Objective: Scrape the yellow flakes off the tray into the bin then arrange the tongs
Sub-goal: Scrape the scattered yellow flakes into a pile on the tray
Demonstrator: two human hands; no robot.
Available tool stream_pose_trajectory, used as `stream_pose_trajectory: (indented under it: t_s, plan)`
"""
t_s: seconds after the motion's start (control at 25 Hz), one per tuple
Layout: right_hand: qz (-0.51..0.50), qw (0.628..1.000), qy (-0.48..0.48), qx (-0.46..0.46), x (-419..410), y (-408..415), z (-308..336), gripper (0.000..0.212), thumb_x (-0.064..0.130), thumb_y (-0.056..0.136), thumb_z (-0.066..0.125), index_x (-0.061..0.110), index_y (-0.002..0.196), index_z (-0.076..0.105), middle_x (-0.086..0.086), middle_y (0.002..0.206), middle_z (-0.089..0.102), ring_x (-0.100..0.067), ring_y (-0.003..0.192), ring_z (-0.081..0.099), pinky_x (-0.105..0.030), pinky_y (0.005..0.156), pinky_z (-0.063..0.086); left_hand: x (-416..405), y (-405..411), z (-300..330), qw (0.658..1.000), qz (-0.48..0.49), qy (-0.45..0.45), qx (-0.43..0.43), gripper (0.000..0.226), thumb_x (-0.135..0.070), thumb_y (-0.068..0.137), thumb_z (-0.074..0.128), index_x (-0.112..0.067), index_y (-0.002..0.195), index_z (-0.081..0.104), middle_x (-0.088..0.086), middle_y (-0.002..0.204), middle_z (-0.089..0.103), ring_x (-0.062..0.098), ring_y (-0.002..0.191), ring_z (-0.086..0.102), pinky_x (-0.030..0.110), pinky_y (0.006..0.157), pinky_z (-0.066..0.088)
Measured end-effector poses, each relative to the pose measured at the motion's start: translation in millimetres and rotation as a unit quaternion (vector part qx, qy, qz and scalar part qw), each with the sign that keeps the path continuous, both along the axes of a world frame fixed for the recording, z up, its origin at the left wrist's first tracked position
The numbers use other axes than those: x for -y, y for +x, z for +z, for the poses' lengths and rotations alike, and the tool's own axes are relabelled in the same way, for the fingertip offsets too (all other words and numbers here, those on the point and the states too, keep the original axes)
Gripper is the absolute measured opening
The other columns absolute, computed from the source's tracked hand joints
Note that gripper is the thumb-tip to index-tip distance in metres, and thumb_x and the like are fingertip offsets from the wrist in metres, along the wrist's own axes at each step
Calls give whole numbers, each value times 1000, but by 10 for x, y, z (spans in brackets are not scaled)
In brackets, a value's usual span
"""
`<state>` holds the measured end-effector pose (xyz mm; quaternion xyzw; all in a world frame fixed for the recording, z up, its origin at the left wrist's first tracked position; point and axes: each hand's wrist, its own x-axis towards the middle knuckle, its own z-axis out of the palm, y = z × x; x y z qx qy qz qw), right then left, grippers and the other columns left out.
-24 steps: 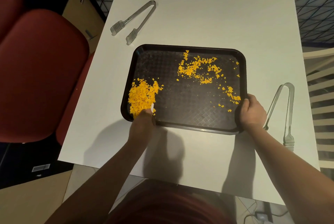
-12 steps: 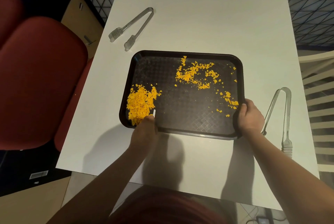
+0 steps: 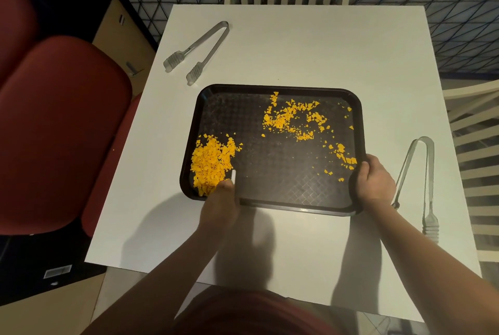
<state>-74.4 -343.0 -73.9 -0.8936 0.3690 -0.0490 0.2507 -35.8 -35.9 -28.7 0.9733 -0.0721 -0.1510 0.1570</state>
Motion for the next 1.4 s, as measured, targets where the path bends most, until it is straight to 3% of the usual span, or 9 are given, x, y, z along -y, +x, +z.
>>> stream_pose_trajectory:
  t_s: [0.2,0.36,0.48,0.6,0.84,0.92,1.12,1.24,1.4]
  plan:
    - [1,1000,-2,-2,-10,0,6,54,37,84,20,14,121,52,-21,100,65,-44,90,58,-39,74,42,278,20,90,992,-122,-32,-6,8,3,72,70,-1,73,64,10,69,60,21,56,60,25,47,47]
    - [0,1000,-1,0,-12,0,1,53,36,84,21,13,120,53,-21,99,65,-43,88,58,-36,71,38,25,36,68,1000,3,-25,-18,17,-4,91,45,0,102,57,16,98,63,29,90,63,33,73,48]
    - [-1,1000,2,-1,-3,7,3,53,36,83,20,13,118,53,-21,96,65,-42,87,58,-36,69,37,-32,-36,82,998,-18,-35,40,14,-2,88,52,5,96,60,21,89,64,35,84,63,35,68,48]
    - [2,1000,1,-4,-6,5,10,54,36,83,20,13,119,53,-21,98,65,-43,89,57,-38,73,40,96,-30,69,997,-56,-47,-11,16,-6,93,41,0,93,57,17,96,61,29,87,60,28,66,39]
    - [4,1000,1,-3,-20,8,30,54,36,83,20,13,120,52,-21,101,65,-43,91,57,-39,75,42,-125,-10,15,997,54,-45,-15,14,-4,91,42,-2,91,56,15,88,60,28,82,56,27,62,35]
    - [6,1000,-1,-1,-21,-1,35,54,36,84,20,12,120,53,-21,101,65,-44,90,57,-39,75,42,-96,3,34,998,27,-55,-12,14,-1,90,41,-2,89,56,15,88,59,29,81,56,25,62,33]
    - [6,1000,-1,3,-26,1,42,52,35,86,22,12,121,53,-21,101,65,-43,90,58,-38,74,42,389,182,71,992,-62,-89,61,9,-1,90,47,1,93,56,14,88,58,27,76,59,32,64,45]
    - [3,1000,3,-4,-10,1,33,42,29,92,27,12,120,53,-21,102,65,-43,90,58,-38,74,41,705,472,23,997,-35,-63,22,19,-11,96,39,-1,104,53,15,102,58,28,90,61,33,76,46]
    - [2,1000,1,2,-9,4,20,52,35,85,22,13,120,53,-19,100,66,-42,89,58,-36,72,40,1033,684,-20,993,-42,-96,50,19,-13,96,40,-4,105,54,14,102,59,30,88,62,35,73,48]
